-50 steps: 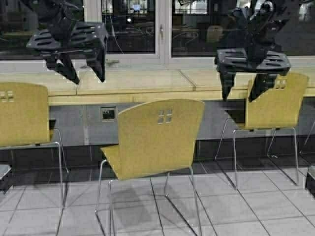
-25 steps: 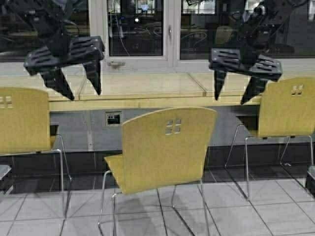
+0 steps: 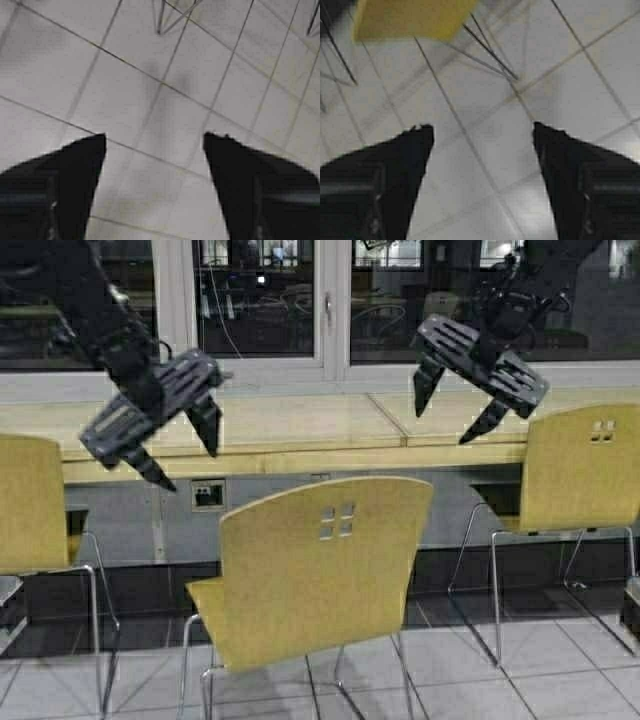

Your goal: Push the chairs under the table

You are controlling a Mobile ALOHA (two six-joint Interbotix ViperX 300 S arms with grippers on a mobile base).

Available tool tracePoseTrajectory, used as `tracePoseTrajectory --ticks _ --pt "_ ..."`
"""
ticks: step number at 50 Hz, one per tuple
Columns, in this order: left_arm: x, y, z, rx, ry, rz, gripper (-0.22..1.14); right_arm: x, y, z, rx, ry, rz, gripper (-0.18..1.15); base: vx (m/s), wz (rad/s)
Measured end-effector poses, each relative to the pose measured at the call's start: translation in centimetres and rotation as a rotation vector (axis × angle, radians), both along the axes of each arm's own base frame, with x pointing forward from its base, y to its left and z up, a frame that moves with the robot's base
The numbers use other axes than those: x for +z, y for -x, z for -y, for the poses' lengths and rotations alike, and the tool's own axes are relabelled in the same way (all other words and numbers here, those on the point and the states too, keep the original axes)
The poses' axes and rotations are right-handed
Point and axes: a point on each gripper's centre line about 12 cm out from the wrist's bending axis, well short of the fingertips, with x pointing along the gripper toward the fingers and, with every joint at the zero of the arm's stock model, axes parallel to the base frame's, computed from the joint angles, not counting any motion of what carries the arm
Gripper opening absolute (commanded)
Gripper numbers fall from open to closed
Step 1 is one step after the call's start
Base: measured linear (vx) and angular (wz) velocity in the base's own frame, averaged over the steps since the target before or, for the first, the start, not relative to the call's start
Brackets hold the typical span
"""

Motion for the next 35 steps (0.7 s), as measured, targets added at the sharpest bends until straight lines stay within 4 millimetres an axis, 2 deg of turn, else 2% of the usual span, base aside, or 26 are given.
tracePoseTrajectory --ticks 5,12,18,25,35 --pt "-0.6 -0.3 1.4 0.089 0.059 0.003 0.93 -0.5 -0.9 -0.2 -0.071 -0.056 0.003 0.94 0.23 0.04" --pt "-0.4 -0.9 3.6 0.158 0.115 0.07 0.93 -1.0 -2.1 -0.2 -0.133 -0.087 0.043 0.94 0.22 0.06" --pt "-1.0 -0.8 5.2 0.207 0.176 0.056 0.93 -2.1 -2.2 -0.1 -0.167 -0.104 0.018 0.94 0.2 0.07" --pt "-2.3 -1.0 5.5 0.276 0.221 0.019 0.93 -3.2 -2.2 -0.4 -0.198 -0.128 -0.021 0.94 0.19 0.07" --pt "-3.6 -1.4 5.8 0.312 0.23 -0.004 0.93 -3.6 -2.6 -0.7 -0.214 -0.147 -0.04 0.94 0.21 0.03"
